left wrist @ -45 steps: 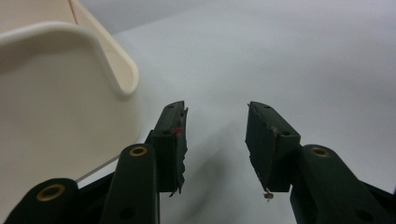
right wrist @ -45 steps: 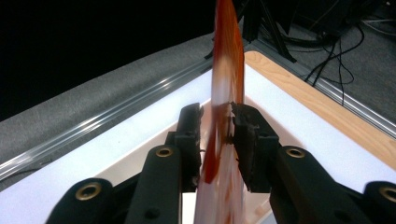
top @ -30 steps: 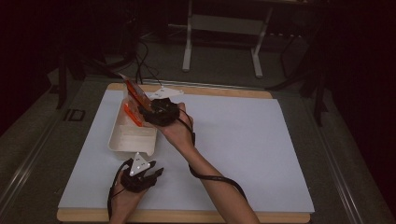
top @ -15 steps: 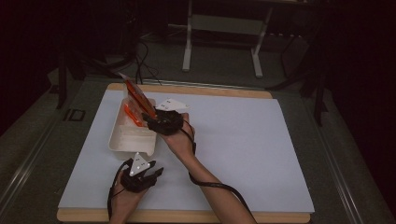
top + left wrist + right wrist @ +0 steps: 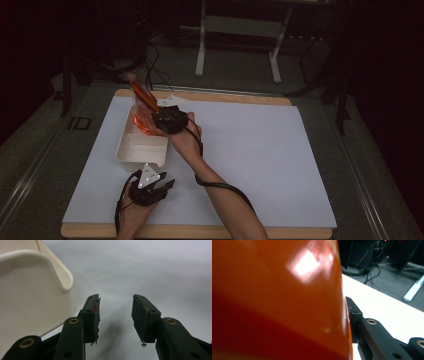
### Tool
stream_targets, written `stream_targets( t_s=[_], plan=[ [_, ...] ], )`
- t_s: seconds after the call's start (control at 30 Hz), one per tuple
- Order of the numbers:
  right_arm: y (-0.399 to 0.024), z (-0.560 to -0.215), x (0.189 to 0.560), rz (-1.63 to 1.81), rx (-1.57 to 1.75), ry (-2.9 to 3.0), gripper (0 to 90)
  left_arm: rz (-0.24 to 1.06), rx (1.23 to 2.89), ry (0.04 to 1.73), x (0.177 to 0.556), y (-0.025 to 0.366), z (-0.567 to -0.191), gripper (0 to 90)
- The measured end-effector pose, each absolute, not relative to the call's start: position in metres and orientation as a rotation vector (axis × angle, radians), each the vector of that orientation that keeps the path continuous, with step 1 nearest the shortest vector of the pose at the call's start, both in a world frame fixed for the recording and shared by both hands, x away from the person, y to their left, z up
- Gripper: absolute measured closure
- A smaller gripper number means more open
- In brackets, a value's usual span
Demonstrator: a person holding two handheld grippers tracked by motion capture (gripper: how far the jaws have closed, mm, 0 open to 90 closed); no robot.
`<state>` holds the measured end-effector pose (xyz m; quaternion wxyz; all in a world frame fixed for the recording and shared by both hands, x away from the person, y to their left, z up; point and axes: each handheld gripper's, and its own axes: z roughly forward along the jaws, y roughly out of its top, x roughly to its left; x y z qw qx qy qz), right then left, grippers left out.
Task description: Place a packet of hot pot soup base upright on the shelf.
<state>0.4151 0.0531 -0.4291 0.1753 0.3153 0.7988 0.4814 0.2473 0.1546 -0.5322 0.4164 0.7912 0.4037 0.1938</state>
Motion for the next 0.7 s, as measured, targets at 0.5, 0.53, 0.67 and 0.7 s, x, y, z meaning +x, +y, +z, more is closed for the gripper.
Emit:
stream_targets(
  t_s=[0.5,0.53,0.67,0.7],
  plan=[
    [0.070,-0.423,0.446,1.148,1.023,2.425,70.4,0.482,1.985,1.017,0.247,0.154,-0.533,57.6],
    [0.070,-0.422,0.447,1.139,1.019,2.440,70.3,0.482,1.986,1.017,0.247,0.154,-0.533,57.6],
    [0.069,-0.420,0.448,1.150,1.007,2.474,68.9,0.482,1.985,1.016,0.247,0.154,-0.533,57.5],
    [0.069,-0.421,0.448,1.161,1.002,2.482,68.1,0.482,1.986,1.017,0.248,0.155,-0.533,57.5]
  ],
)
